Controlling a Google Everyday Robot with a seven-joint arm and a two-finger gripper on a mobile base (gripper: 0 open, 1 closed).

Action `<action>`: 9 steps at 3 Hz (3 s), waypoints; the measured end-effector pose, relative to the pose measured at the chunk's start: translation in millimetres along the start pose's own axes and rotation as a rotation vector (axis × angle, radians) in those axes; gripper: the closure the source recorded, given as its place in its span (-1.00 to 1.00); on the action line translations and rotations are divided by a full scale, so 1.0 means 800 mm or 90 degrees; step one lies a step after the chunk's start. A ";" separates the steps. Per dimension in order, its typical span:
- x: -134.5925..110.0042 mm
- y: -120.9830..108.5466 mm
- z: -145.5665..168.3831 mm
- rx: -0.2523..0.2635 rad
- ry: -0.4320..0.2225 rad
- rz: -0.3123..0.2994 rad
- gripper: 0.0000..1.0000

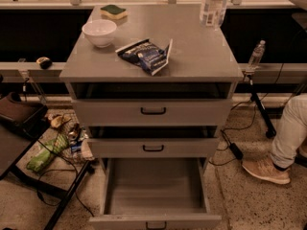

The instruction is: Pick blue plastic bottle from bottom drawer and place on counter

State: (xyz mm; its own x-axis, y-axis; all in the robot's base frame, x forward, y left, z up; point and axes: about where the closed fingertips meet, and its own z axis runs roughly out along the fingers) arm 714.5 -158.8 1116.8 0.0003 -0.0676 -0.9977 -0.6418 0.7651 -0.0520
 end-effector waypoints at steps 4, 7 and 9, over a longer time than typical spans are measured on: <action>0.139 -0.146 0.223 0.107 0.021 0.060 1.00; 0.189 -0.177 0.238 0.127 0.040 0.102 0.67; 0.189 -0.177 0.238 0.127 0.040 0.102 -0.26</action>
Offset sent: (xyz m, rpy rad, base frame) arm 0.2116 0.0137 -0.0439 0.1871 -0.0584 -0.1167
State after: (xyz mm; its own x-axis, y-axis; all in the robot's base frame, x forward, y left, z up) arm 951.6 -155.5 965.1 -0.1401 0.0298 -0.9897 -0.4657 0.8801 0.0924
